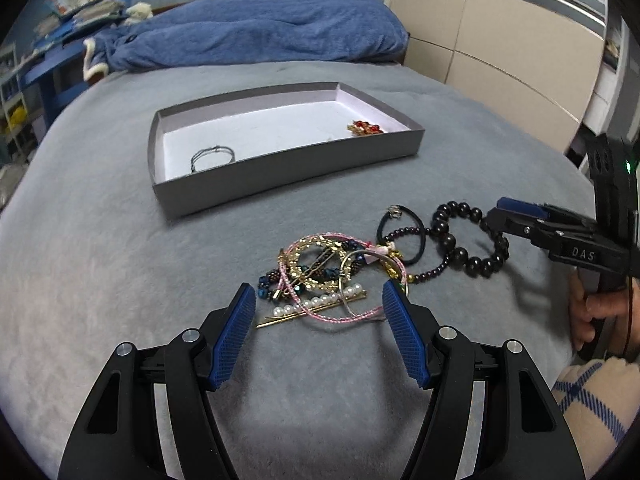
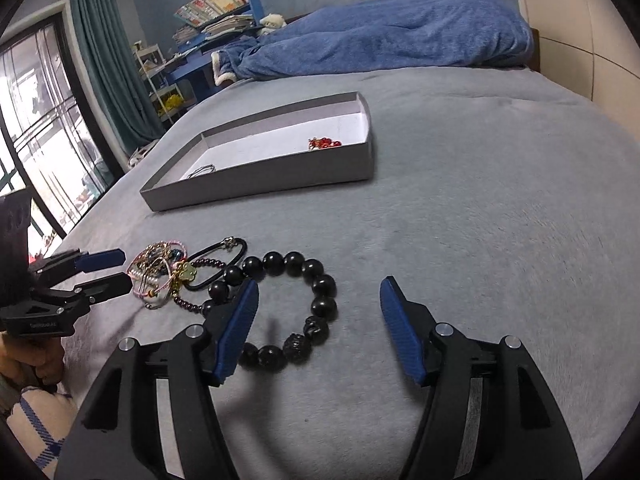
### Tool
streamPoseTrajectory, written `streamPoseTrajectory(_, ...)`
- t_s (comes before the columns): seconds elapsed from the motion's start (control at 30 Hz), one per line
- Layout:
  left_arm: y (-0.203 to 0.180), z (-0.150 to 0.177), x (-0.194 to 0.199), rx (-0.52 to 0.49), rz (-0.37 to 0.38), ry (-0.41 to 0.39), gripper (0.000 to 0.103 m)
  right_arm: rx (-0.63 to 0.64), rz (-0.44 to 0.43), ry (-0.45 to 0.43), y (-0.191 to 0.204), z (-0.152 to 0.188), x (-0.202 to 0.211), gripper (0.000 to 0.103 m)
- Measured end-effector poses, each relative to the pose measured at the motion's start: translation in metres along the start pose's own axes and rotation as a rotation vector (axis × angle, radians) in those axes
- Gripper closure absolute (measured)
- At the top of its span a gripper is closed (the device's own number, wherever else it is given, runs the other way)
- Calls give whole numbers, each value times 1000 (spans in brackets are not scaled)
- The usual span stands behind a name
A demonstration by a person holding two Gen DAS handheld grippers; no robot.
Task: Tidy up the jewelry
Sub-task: 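Grasp a pink beaded bracelet with the left gripper while the right gripper grasps the large black bead bracelet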
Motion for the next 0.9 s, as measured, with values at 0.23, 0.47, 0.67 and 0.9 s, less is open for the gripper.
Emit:
streamPoseTrajectory(0.23, 14, 6, -6, 89, 15, 30, 95, 8, 0, -2, 1, 2, 1, 40)
streamPoseTrajectory(0.47, 27, -4, 20, 134, -9, -74, 100, -8, -8, 5, -2, 2, 2, 40)
streamPoseTrajectory(0.67, 44, -17, 43, 161, -34, -143, 100, -9, -9, 10, -3, 2, 1, 40)
streamPoseTrajectory(0.9, 67, 10, 41, 198, -71, -81, 100, -3, -14, 23, -2, 3, -1, 40)
Point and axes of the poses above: each gripper's, at about its wrist camera, not at the fingertips, and x roughly against the way its jaws point, y to its left, z to its underside, the point moved 5 cm from there along -x, roughly the way its jaws point, and after that the axes turned 6 degrees about -x, right-handed, at the moved point
